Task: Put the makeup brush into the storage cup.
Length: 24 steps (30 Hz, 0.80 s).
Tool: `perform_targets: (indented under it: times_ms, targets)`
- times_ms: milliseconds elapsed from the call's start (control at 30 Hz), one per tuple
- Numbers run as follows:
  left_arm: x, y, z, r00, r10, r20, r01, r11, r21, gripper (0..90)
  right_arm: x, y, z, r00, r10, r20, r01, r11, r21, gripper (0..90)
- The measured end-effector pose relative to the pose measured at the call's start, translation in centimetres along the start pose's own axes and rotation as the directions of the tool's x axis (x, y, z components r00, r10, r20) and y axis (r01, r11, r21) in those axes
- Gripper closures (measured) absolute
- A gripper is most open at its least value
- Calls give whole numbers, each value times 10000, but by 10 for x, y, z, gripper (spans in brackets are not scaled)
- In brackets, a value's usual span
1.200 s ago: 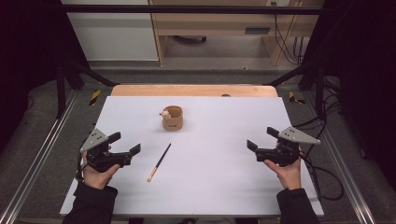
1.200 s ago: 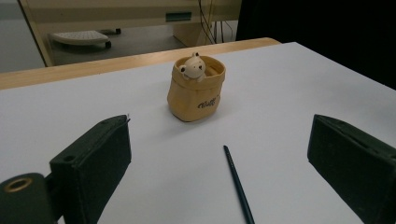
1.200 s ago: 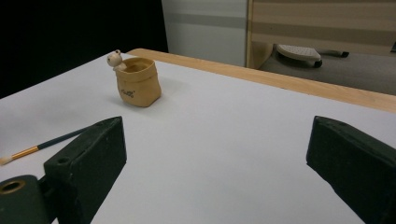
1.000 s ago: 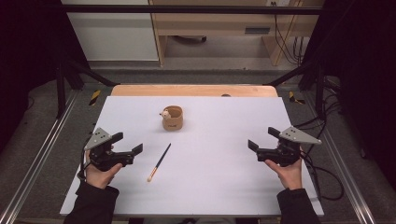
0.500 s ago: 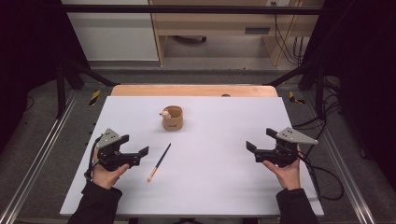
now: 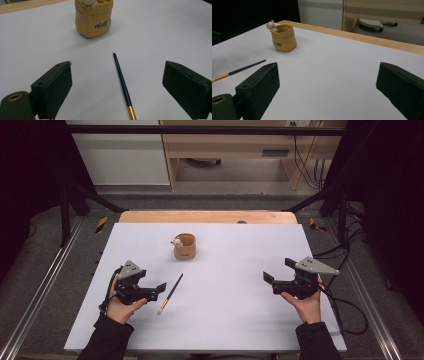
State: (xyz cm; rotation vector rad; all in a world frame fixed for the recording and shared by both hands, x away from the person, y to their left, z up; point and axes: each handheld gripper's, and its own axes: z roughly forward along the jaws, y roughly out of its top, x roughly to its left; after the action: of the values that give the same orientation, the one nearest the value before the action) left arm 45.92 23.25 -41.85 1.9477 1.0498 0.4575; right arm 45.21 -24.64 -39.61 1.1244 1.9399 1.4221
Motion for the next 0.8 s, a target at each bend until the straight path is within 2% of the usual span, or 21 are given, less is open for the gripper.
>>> perform_targets:
  times_ms: [267,467,667,800]
  targets:
    - [-9,-6,17,9990,426,110,-435,9943,973,115,0,-1,1,10000,25,47,-25,10000,54,51]
    - [-14,-8,26,9980,627,85,-633,9878,1420,165,0,-2,2,10000,-74,56,73,9999,142,50]
    - [-16,-12,37,9964,841,87,-839,9721,2192,221,-1,-2,2,10000,-46,74,44,9999,166,50]
    - [-19,-15,43,9950,984,165,-994,9634,2491,280,-1,-3,3,9999,-89,76,87,9998,206,50]
